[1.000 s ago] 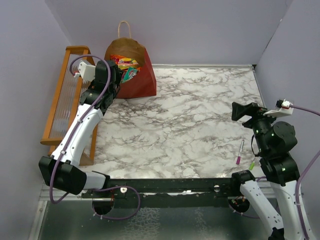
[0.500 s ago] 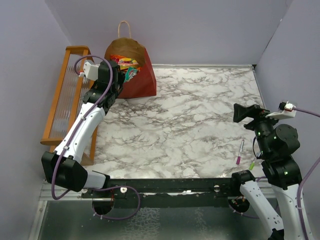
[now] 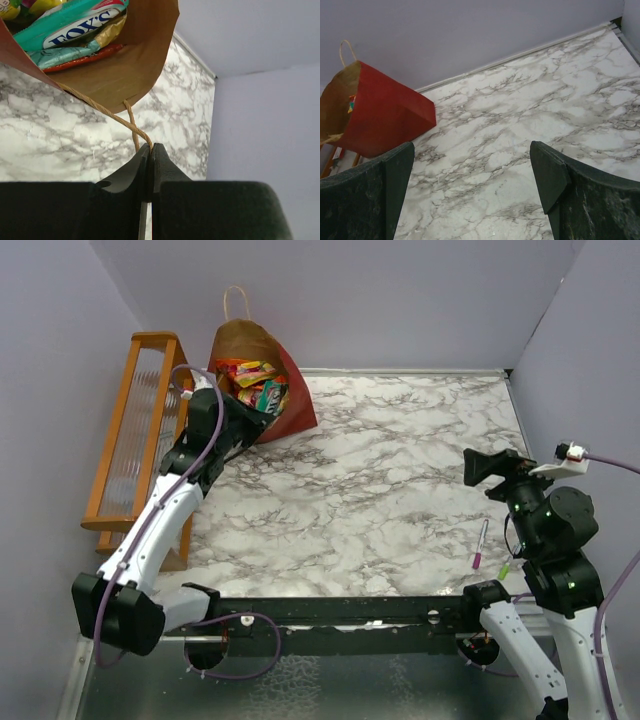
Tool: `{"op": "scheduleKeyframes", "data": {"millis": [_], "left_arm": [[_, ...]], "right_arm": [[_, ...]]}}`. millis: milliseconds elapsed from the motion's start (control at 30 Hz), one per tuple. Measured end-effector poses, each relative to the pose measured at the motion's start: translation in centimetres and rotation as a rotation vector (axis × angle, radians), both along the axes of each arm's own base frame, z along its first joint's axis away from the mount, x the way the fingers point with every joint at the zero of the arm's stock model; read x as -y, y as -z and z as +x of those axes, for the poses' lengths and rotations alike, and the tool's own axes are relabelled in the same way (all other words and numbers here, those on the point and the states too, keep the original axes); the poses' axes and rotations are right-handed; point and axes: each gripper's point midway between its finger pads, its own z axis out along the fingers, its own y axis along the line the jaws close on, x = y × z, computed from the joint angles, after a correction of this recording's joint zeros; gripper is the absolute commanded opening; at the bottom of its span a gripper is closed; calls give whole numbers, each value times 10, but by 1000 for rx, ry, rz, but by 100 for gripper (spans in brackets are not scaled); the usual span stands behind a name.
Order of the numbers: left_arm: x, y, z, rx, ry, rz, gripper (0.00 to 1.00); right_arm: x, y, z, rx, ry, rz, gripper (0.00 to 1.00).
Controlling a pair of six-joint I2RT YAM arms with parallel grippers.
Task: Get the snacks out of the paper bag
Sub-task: Move the paper bag to the center of the board.
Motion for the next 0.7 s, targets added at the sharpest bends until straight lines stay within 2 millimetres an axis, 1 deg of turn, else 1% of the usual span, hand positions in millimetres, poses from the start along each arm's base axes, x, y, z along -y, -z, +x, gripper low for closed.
{"op": "scheduleKeyframes", "data": {"millis": [67,133,167,233,400,467,567,633,700], "left_arm": [[2,-3,-18,28,56,5,1],[2,0,-36,38,98,11,1],[2,1,-49,41,125,20,1],[0,1,-68,50,160,35,1],[-12,-3,-114,84,206,83,1],[-19,-4,-133,90,214,109,1],[-32,0,-159,86,205,155,0],[-43,5,-173,74,184,191,0],[-53,8,-184,67,155,223,0]], "right_arm": [[-1,0,0,-2,-4,0,100],[-2,1,1,-5,-11,-1,99],[-3,2,2,-9,-16,-2,99],[-7,4,4,-19,-33,-8,99],[-25,11,17,-50,-130,-42,99],[-39,13,22,-54,-205,-55,99],[-66,17,28,-64,-356,-62,100],[-89,18,33,-66,-482,-52,99],[-104,21,38,-75,-568,-35,99]]}}
